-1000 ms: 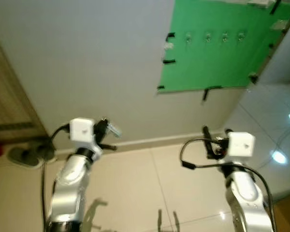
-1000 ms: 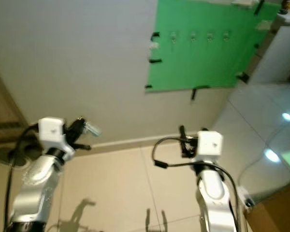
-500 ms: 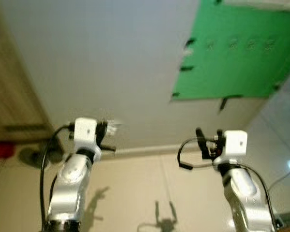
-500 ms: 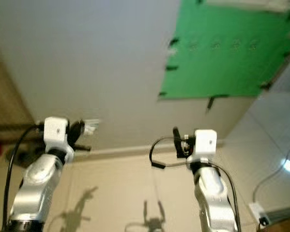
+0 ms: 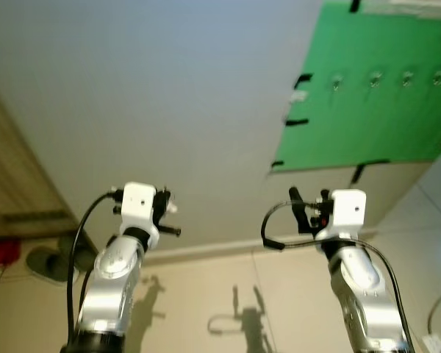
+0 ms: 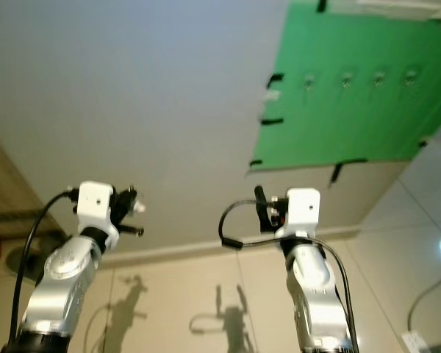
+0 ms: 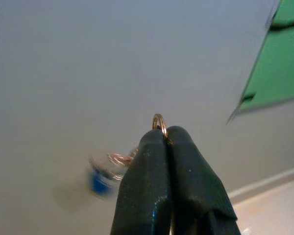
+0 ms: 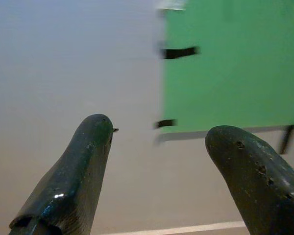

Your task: Hang keys on a hook

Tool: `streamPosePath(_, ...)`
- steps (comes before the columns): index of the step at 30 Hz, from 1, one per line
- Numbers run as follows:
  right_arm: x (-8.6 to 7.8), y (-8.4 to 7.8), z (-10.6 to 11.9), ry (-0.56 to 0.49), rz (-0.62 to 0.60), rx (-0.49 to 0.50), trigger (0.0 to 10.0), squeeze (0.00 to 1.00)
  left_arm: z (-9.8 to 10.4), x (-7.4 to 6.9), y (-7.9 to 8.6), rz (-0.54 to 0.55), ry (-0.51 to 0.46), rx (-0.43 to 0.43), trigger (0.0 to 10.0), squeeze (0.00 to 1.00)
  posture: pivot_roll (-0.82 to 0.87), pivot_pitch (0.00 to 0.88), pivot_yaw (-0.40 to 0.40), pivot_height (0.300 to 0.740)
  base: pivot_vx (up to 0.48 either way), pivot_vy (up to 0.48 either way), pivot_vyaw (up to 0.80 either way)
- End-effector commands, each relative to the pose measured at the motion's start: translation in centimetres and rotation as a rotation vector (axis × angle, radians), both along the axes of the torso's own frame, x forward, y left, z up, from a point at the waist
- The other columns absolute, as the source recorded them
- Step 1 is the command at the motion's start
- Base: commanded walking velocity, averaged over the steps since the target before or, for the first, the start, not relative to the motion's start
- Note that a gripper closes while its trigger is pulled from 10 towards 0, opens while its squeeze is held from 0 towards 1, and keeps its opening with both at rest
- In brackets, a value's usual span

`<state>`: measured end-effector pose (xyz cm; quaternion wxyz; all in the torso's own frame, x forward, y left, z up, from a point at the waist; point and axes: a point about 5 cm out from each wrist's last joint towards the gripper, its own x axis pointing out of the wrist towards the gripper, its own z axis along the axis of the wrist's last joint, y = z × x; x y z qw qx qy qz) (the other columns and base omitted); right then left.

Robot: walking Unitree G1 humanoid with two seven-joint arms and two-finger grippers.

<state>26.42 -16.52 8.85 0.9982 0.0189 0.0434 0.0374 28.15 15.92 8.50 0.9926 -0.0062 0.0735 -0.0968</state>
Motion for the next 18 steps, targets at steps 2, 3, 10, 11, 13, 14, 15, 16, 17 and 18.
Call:
streamPosePath(2,-0.4,-0.6,0.2,0.000,-0.031,-0.002,10.0,0.00,0.1,-0.4,1.0,0.066,0.009,-0.067,10.0,0.00,-0.03,0.000,0.009,0.740,0.452,0.000,0.00)
streamPosePath(3,-0.5,-0.5,0.1,0.005,-0.031,0.000,10.0,0.00,-0.1,-0.7,1.3,0.075,0.018,-0.066,10.0,0.00,-0.03,0.000,0.009,0.740,0.454,0.000,0.00)
streamPosePath(10,-4.1,-1.1,-1.5,0.131,-0.014,-0.003,10.0,0.00,-0.6,-4.0,1.8,0.024,0.053,0.039,10.0,0.00,0.00,0.000,-0.010,0.740,0.417,0.000,0.00)
streamPosePath(11,-4.3,-1.1,-1.7,0.140,-0.011,-0.006,10.0,0.00,-0.6,-4.0,1.7,0.022,0.044,0.063,10.0,0.00,0.00,0.000,-0.010,0.740,0.266,0.000,0.00)
streamPosePath(13,-4.4,-1.2,-1.9,0.149,-0.008,-0.008,10.0,0.00,-0.6,-3.9,1.7,0.024,0.038,0.139,10.0,0.00,0.01,0.000,-0.012,0.740,0.000,0.000,0.00)
streamPosePath(14,-4.1,-1.4,-2.1,0.156,-0.010,-0.018,10.0,0.00,-0.7,-3.7,1.6,0.034,0.032,0.108,10.0,0.00,0.01,0.000,-0.015,0.740,0.000,0.000,0.00)
streamPosePath(15,-3.8,-1.4,-1.9,0.148,-0.009,-0.019,10.0,0.00,-0.7,-3.4,1.4,0.029,0.035,0.095,10.0,0.00,0.01,0.000,-0.015,0.740,0.000,0.000,0.00)
streamPosePath(16,-3.4,-1.3,-1.6,0.135,-0.008,-0.024,10.0,0.00,-0.7,-3.1,1.4,0.037,0.033,0.060,10.0,0.00,0.01,0.000,-0.016,0.740,0.000,0.000,0.00)
streamPosePath(17,-2.9,-1.2,-1.3,0.123,-0.012,-0.022,10.0,0.00,-0.6,-2.7,1.2,0.029,0.033,0.053,10.0,0.00,0.00,0.000,-0.015,0.740,0.281,-0.386,0.00)
streamPosePath(18,-2.6,-1.2,-1.1,0.116,-0.016,-0.019,10.0,0.00,-0.6,-2.3,1.1,0.025,0.034,0.047,10.0,0.00,0.00,0.000,-0.014,0.740,0.292,-0.375,0.00)
